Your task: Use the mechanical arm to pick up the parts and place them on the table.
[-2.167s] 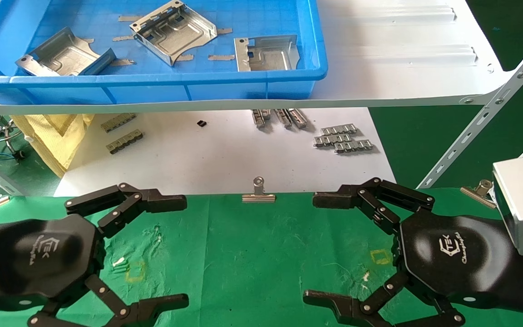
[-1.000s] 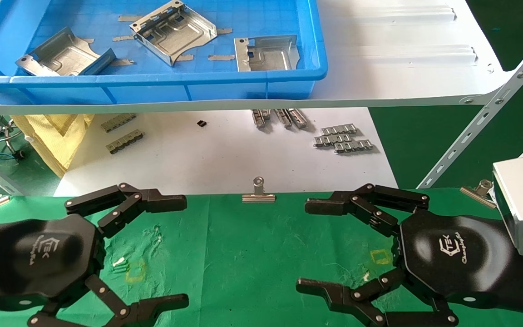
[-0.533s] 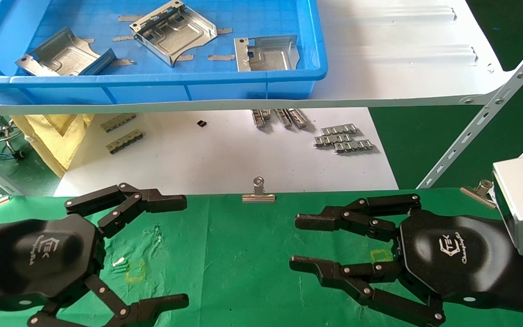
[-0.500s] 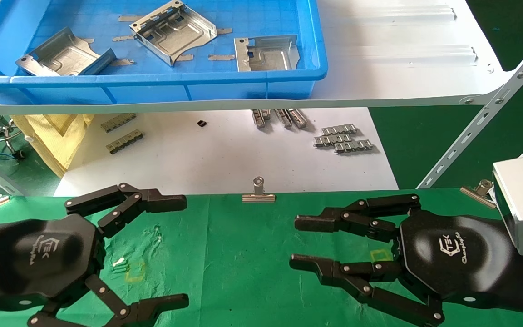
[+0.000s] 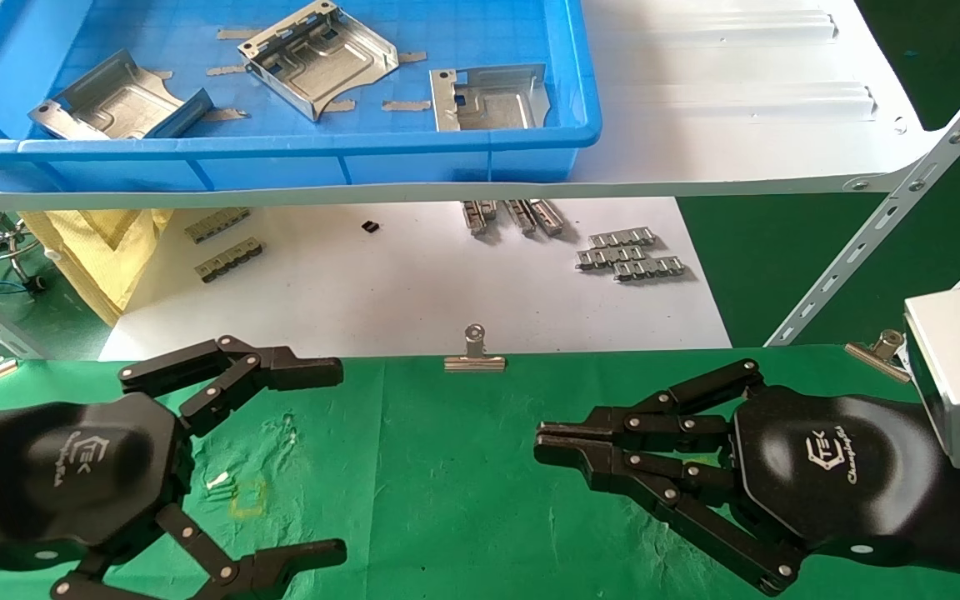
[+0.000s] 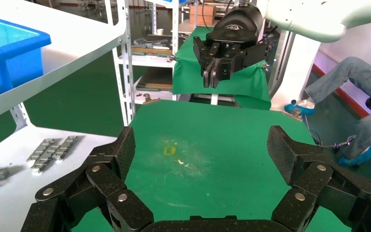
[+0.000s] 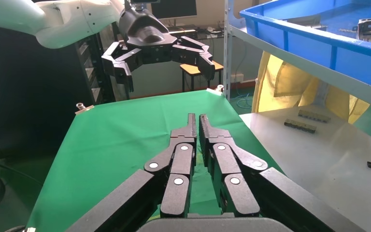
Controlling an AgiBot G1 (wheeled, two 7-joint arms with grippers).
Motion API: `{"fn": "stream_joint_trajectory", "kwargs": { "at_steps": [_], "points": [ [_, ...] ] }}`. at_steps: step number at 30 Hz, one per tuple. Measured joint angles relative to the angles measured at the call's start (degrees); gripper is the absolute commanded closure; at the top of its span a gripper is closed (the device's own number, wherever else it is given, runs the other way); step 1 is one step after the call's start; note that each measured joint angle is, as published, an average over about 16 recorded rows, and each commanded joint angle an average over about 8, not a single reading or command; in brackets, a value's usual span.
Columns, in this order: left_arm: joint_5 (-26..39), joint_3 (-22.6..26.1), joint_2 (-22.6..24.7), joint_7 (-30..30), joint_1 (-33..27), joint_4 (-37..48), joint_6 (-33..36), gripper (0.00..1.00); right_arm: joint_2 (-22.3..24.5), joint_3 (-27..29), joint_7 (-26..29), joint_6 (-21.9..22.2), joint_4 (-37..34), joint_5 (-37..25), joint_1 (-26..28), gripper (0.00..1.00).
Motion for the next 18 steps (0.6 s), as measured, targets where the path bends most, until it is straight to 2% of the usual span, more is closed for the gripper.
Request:
{"fn": "stream_joint_trajectory", "kwargs": {
  "at_steps": [15,16,18],
  "points": [
    [0.0,0.0,0.0,0.0,0.0,-0.01,0.0,0.0,0.0,0.0,0.0,0.0,0.0,0.0,0.0,1.0],
    [0.0,0.0,0.0,0.0,0.0,-0.01,0.0,0.0,0.0,0.0,0.0,0.0,0.0,0.0,0.0,0.95],
    [0.0,0.0,0.0,0.0,0.0,-0.01,0.0,0.0,0.0,0.0,0.0,0.0,0.0,0.0,0.0,0.7]
  ]
}}
